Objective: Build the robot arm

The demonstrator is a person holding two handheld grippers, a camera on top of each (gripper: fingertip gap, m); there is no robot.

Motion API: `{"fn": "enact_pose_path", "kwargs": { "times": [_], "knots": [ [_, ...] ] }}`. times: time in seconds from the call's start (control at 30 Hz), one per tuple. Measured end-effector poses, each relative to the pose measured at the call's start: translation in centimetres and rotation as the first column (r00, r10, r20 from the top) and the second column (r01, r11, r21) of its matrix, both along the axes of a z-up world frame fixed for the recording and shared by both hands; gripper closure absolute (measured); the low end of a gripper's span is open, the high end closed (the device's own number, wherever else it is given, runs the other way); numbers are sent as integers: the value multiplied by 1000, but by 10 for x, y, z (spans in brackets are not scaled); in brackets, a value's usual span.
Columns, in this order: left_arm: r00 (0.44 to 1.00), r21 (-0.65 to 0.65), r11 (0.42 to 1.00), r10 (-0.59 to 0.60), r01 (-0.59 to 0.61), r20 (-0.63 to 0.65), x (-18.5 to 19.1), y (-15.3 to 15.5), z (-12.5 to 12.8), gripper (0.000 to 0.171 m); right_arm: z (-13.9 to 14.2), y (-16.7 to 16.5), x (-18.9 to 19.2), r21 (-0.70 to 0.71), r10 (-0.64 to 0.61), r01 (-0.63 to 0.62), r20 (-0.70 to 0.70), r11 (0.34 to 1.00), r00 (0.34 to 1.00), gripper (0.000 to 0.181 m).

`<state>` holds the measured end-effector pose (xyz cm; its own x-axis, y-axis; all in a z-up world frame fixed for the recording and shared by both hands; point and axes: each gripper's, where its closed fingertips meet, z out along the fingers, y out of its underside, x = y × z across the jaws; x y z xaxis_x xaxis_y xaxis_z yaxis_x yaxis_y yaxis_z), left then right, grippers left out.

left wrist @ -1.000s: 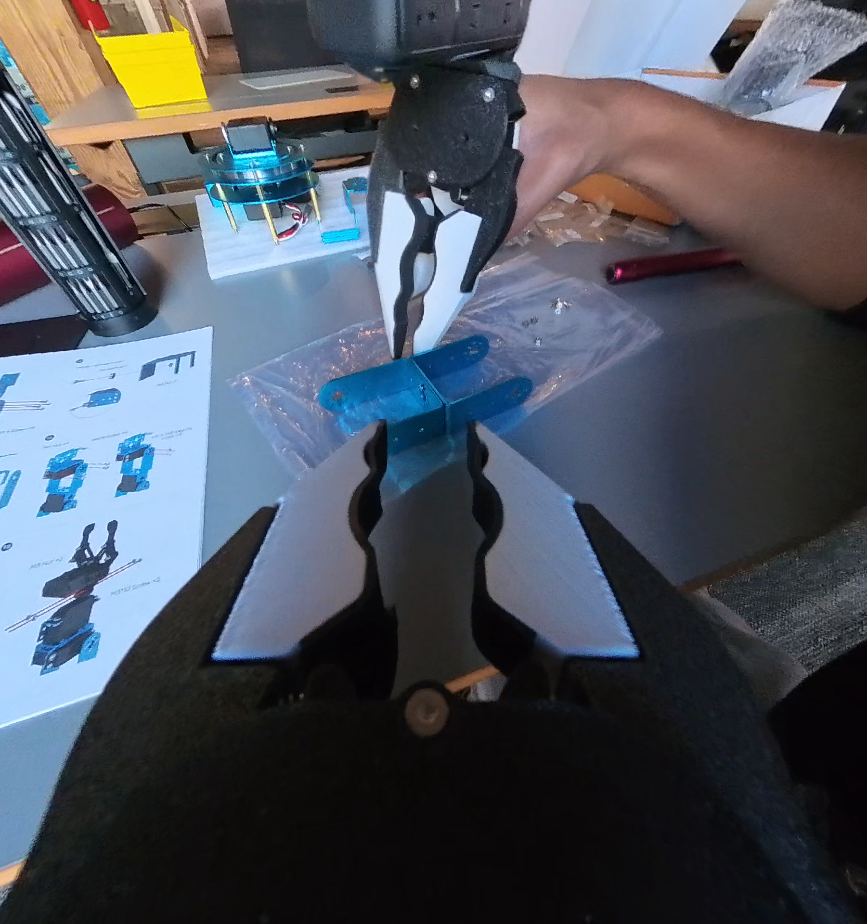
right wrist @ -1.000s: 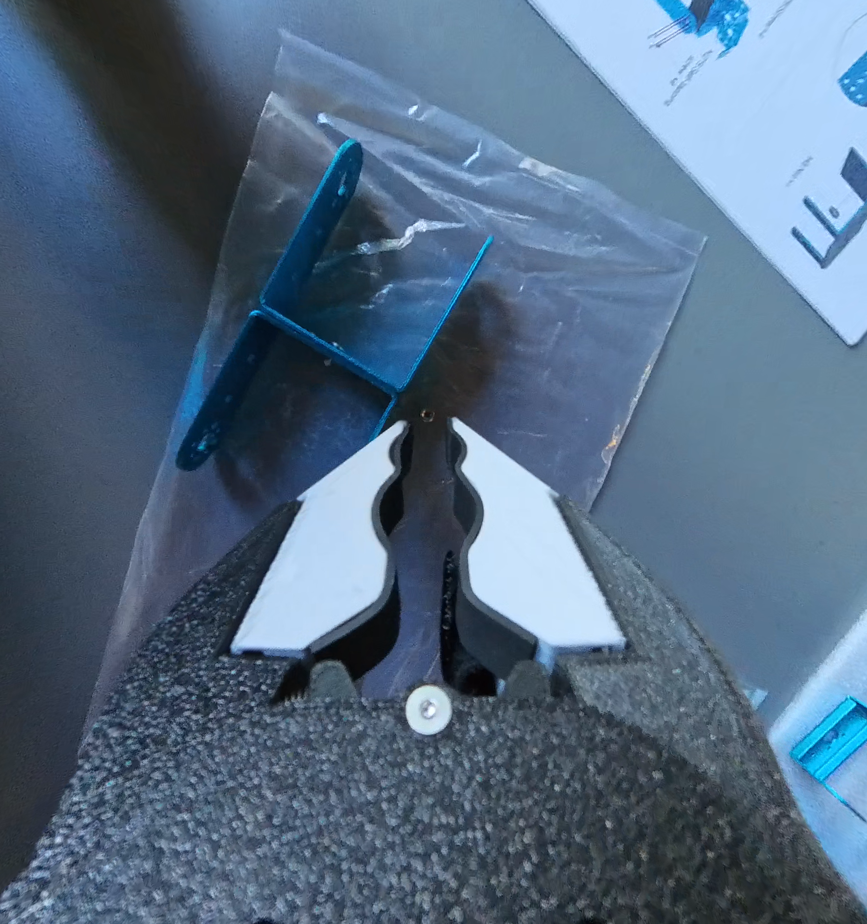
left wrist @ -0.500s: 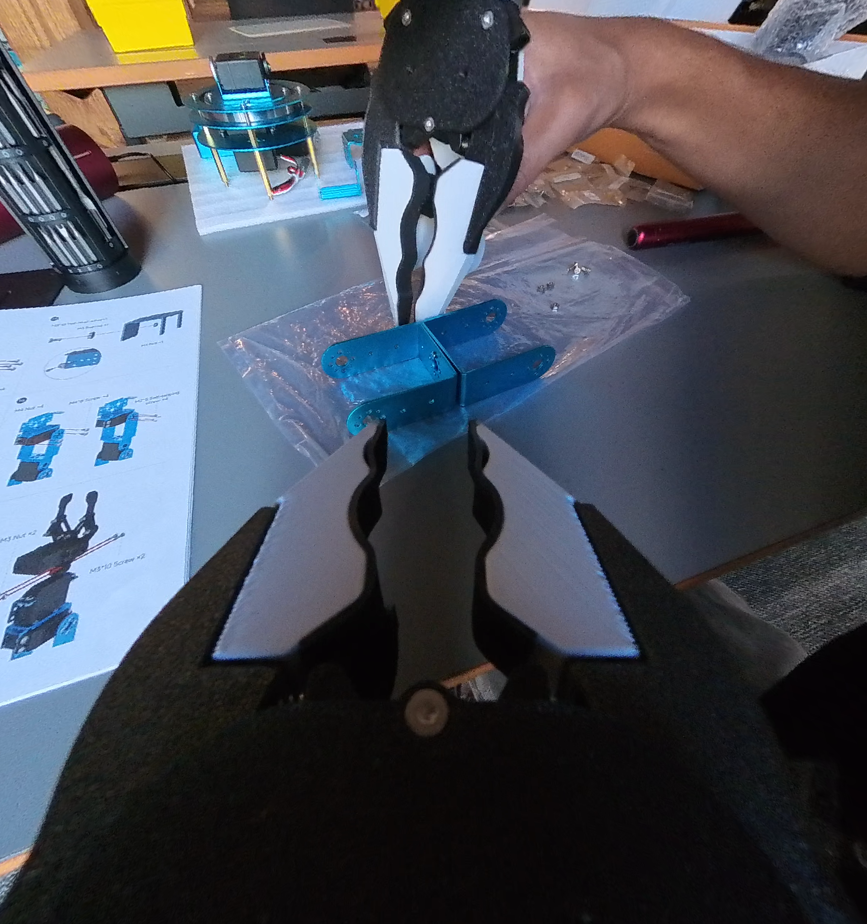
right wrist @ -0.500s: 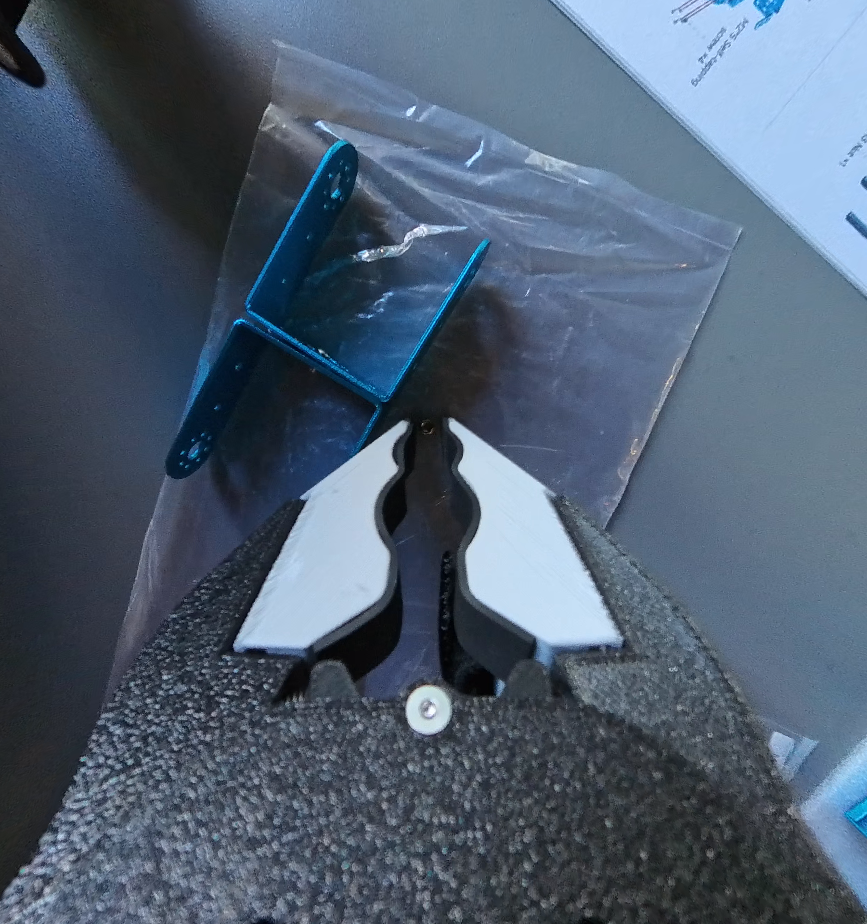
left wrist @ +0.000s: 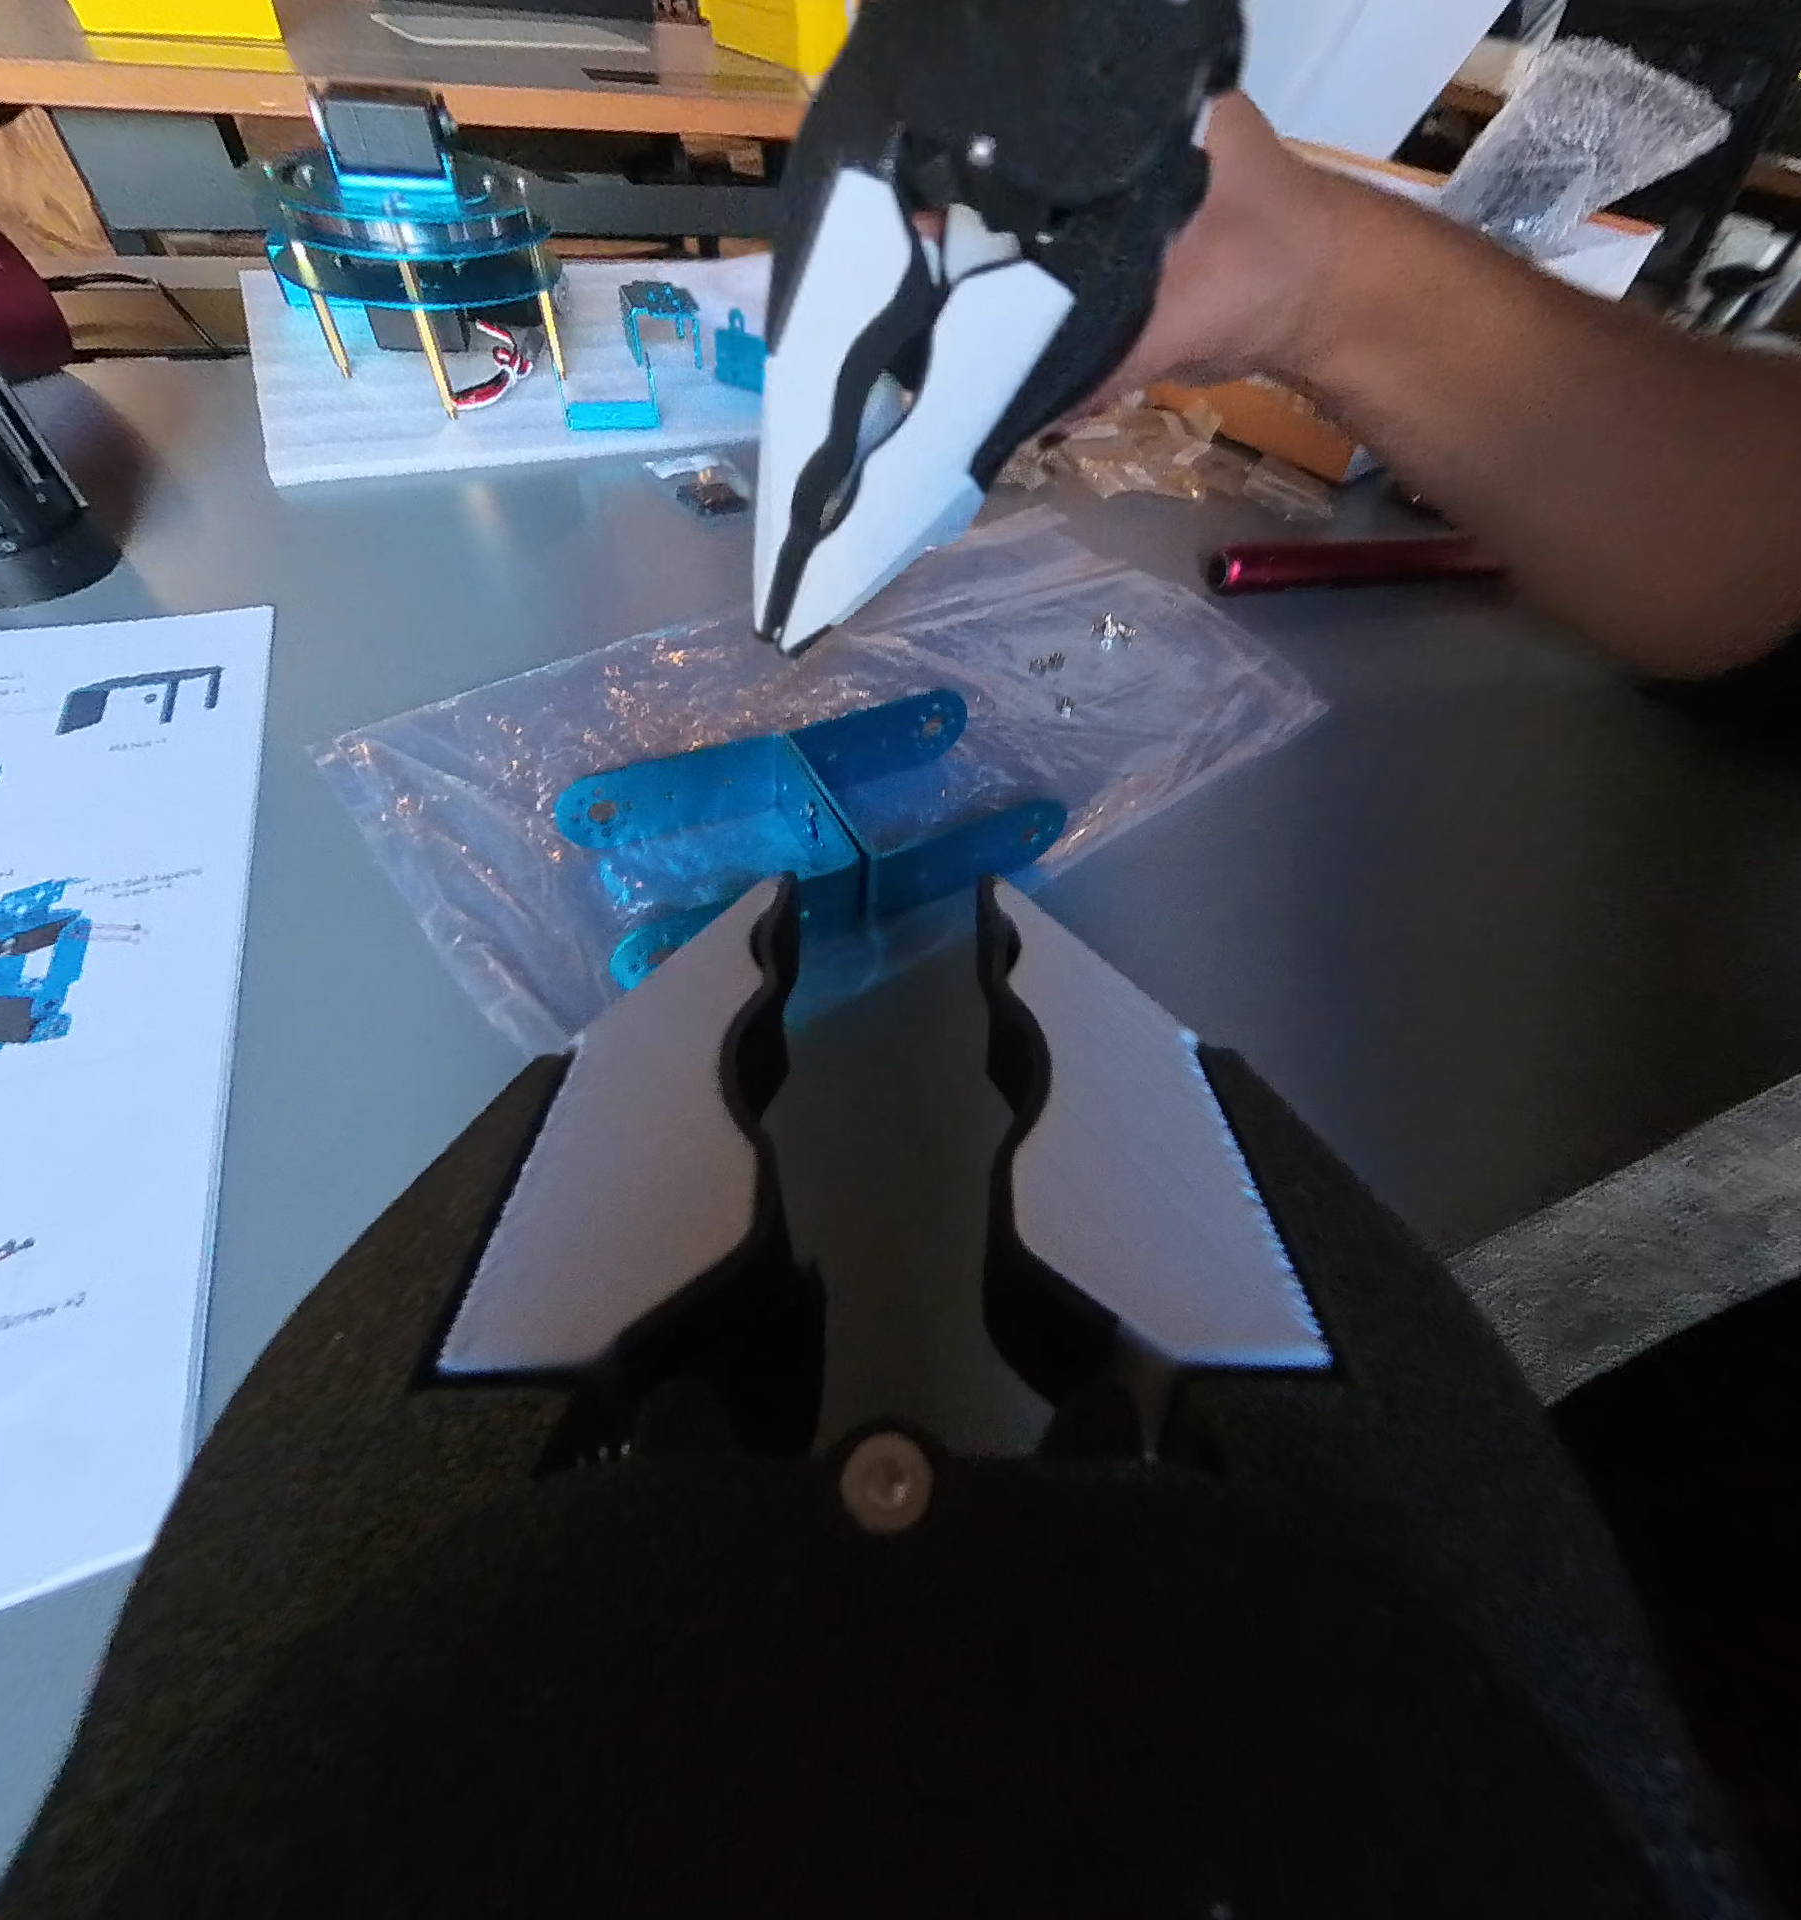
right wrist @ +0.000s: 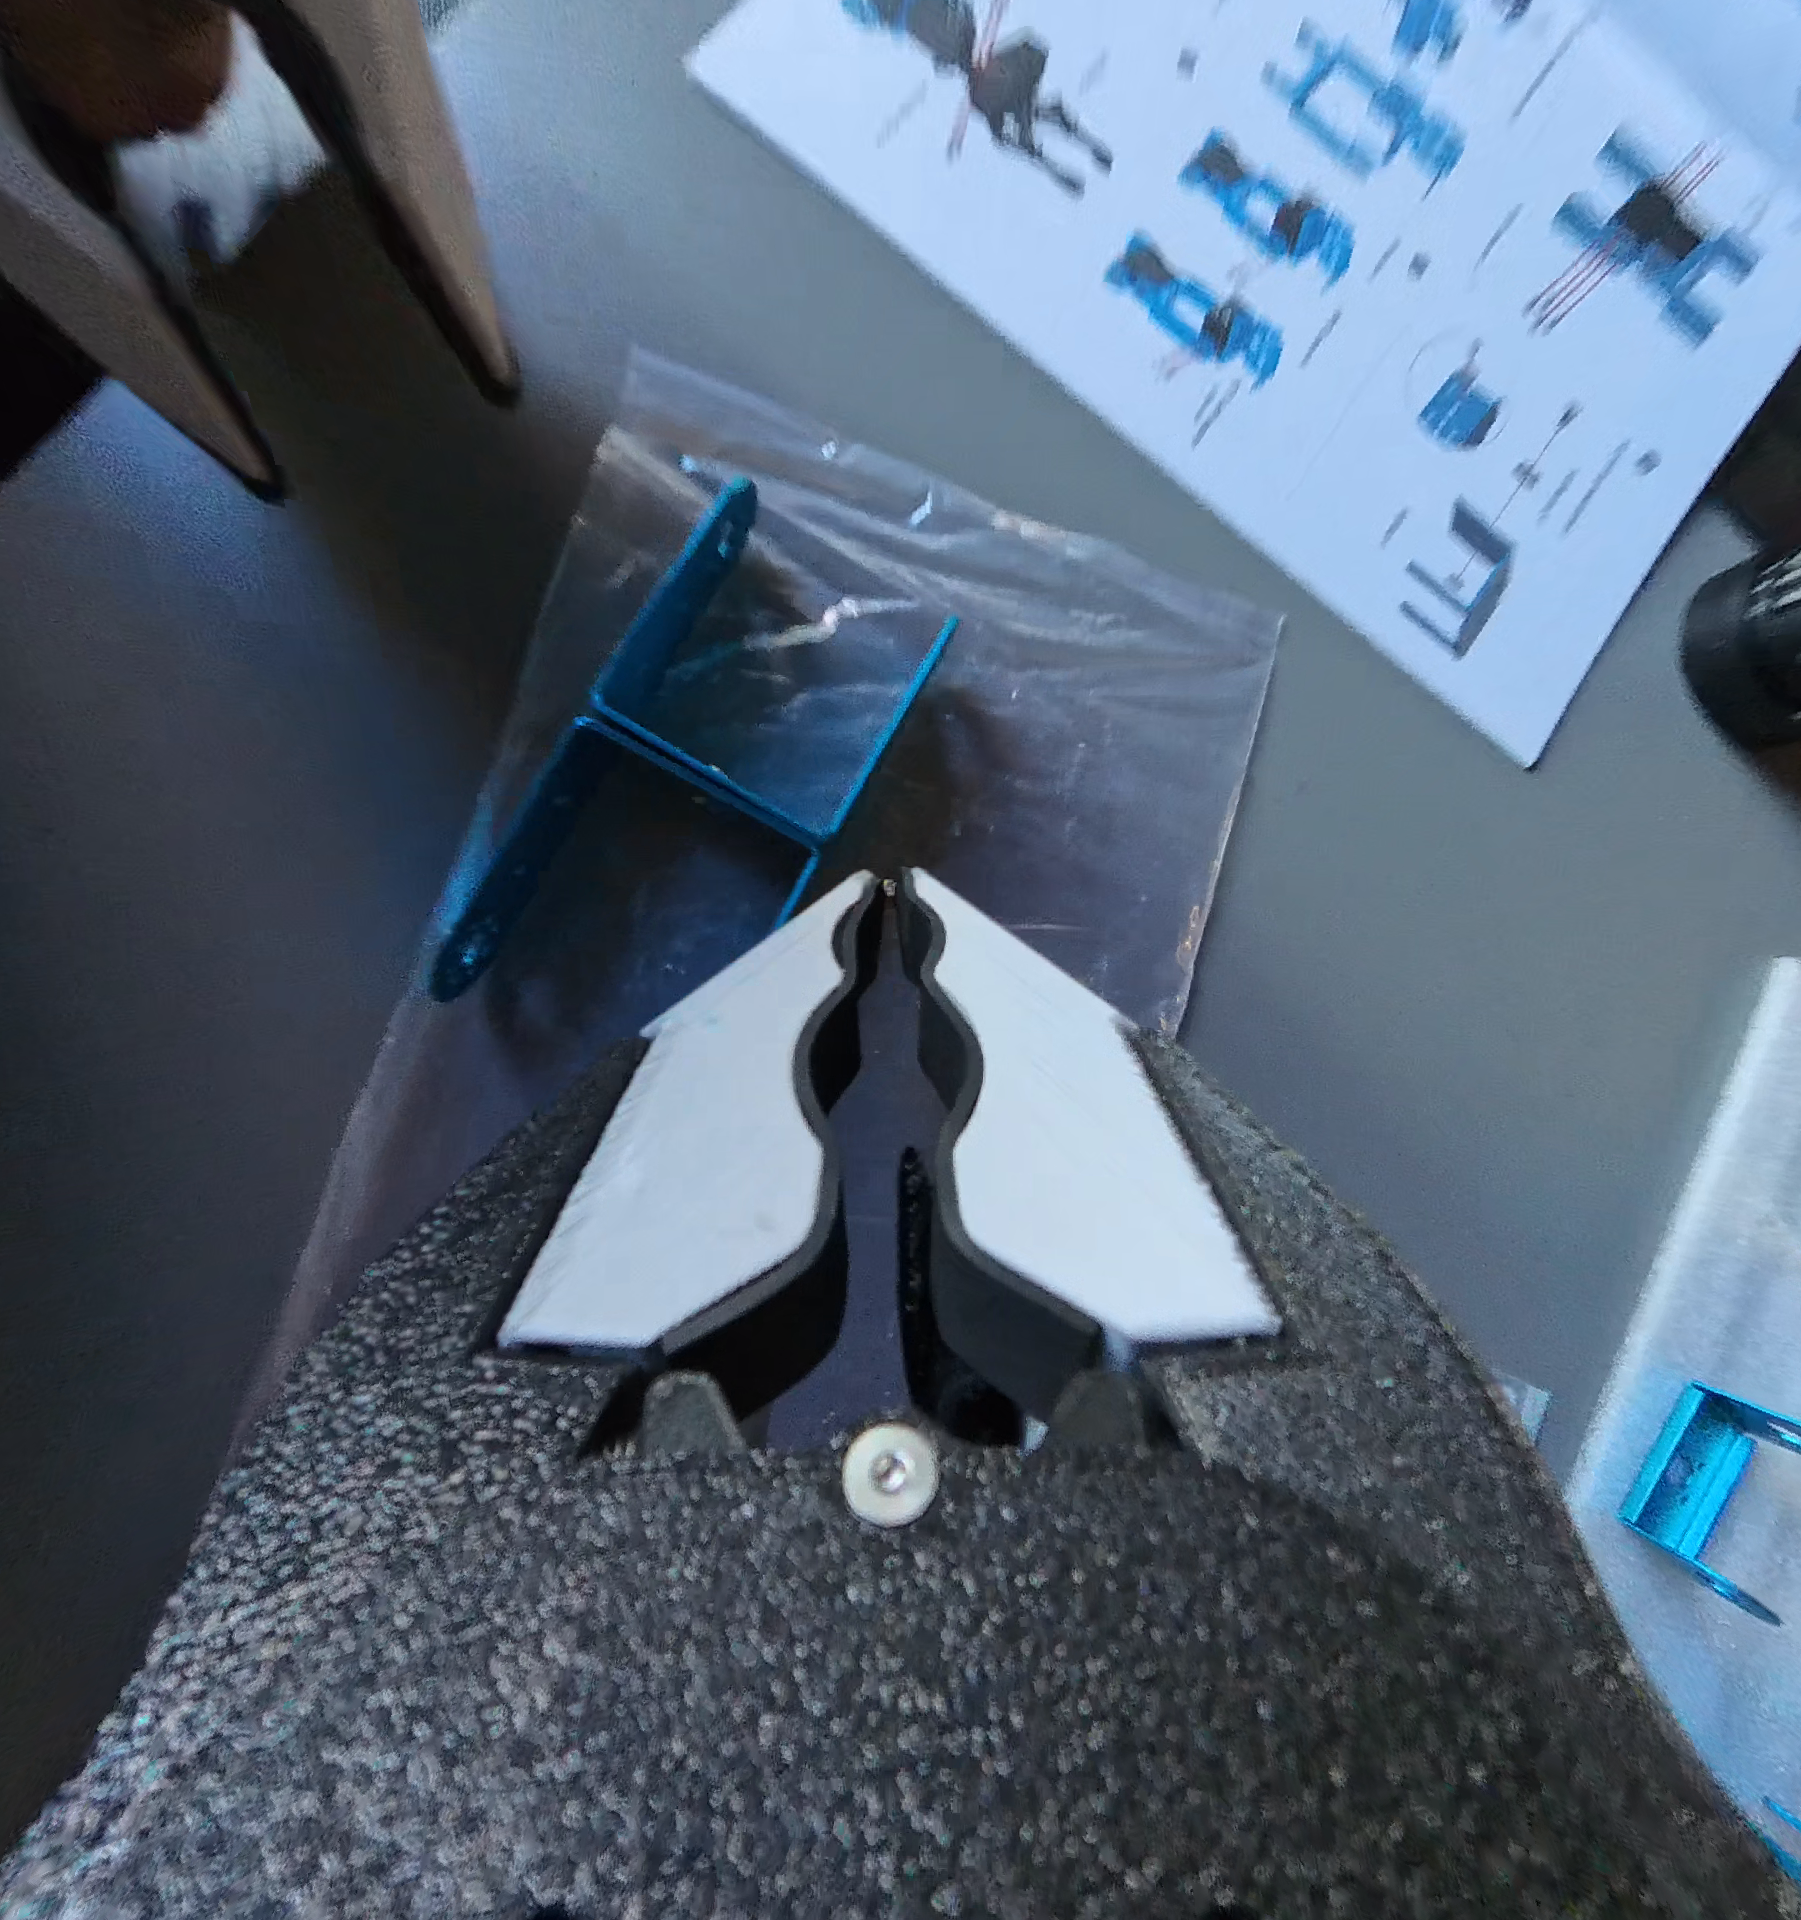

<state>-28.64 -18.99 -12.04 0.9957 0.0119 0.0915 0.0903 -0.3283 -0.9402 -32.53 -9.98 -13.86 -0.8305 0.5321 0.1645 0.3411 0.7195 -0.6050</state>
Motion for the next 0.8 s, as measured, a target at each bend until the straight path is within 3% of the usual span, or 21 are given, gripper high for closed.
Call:
{"fn": "enact_pose_path", "kwargs": {
  "times": [0.1,0.2,0.23,0.33,0.4,0.53,0.63,0.8],
  "knots": [
    [998,31,999,-29,27,64,1,12,8,138,22,-15,13,-136,7,-17,-70,991,998,179],
    [1000,5,1000,-3,3,27,-10,20,4,138,22,-28,36,-271,28,-10,63,963,998,179],
    [1000,-31,1000,-2,1,-11,-12,21,-3,138,15,-29,46,-261,42,-11,116,965,992,179],
    [993,-90,996,-17,6,-119,-10,20,-16,139,-24,-7,64,42,10,-18,187,999,982,179],
    [991,-94,995,-34,22,-129,-5,19,-16,139,-39,0,76,150,1,-38,240,988,971,179],
    [993,-86,996,-47,37,-112,0,17,-14,139,-41,-4,85,99,6,-35,283,994,959,179],
    [992,-81,996,-37,27,-123,-3,17,-14,139,-39,2,88,118,-25,-13,313,993,949,165],
    [991,-94,995,-40,28,-126,-3,17,-17,139,-32,2,89,197,-51,-11,304,980,951,171]
  ]
}}
